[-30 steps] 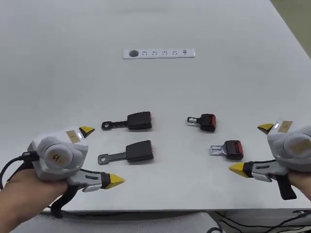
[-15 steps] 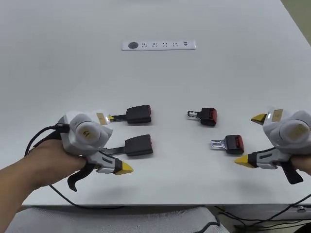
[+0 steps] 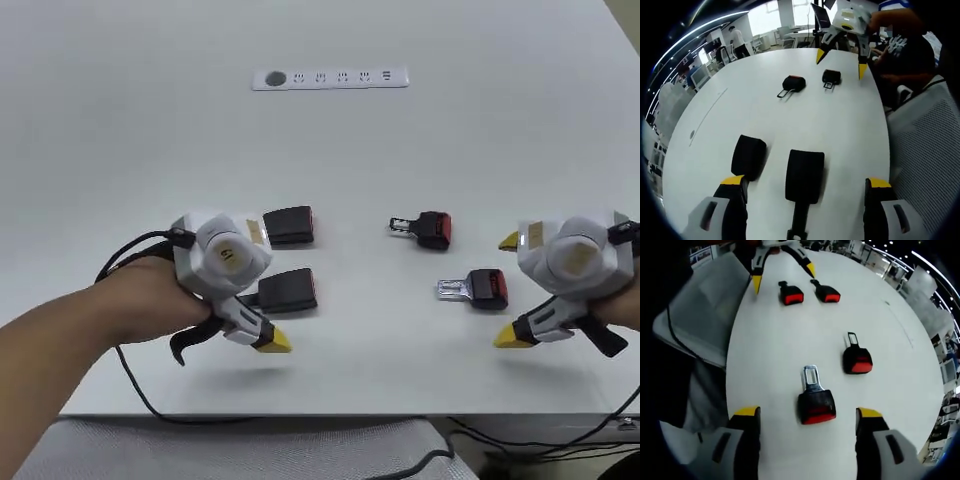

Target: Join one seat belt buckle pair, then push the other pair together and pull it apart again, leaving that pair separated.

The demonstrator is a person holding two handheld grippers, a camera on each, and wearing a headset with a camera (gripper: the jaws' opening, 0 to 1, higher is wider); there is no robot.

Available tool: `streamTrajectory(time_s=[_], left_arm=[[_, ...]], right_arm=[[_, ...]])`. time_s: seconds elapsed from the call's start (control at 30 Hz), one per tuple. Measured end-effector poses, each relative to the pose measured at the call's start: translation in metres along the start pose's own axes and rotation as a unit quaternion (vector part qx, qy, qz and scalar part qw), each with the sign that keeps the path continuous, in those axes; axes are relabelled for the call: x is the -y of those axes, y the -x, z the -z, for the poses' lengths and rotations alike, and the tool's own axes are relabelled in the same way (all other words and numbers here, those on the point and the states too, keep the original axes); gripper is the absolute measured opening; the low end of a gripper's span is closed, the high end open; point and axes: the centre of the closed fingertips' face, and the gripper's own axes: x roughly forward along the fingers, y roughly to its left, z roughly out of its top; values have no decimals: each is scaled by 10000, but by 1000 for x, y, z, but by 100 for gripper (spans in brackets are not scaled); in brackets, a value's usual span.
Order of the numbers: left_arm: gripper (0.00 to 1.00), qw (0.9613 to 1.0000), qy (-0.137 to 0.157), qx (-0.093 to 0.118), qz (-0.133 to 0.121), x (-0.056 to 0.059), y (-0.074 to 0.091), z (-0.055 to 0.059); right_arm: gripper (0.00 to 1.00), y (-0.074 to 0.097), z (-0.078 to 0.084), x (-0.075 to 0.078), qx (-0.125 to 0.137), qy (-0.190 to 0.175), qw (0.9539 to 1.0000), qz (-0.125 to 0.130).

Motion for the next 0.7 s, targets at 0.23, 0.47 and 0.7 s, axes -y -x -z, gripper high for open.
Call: streamTrajectory(time_s=[0.23,0.47,0.7], left_arm=[[85,9999,7,-58,153,-2,-7,0],[58,9990,27,-136,422,3,-7,1],[46,9980,11,-289,562,8,-8,9]], right_arm=[[69,-11,4,8,-56,26,9996,-262],[52,-18,4,12,3,83,9989,-468],[40,-22,9,14,4,140,9981,-593]])
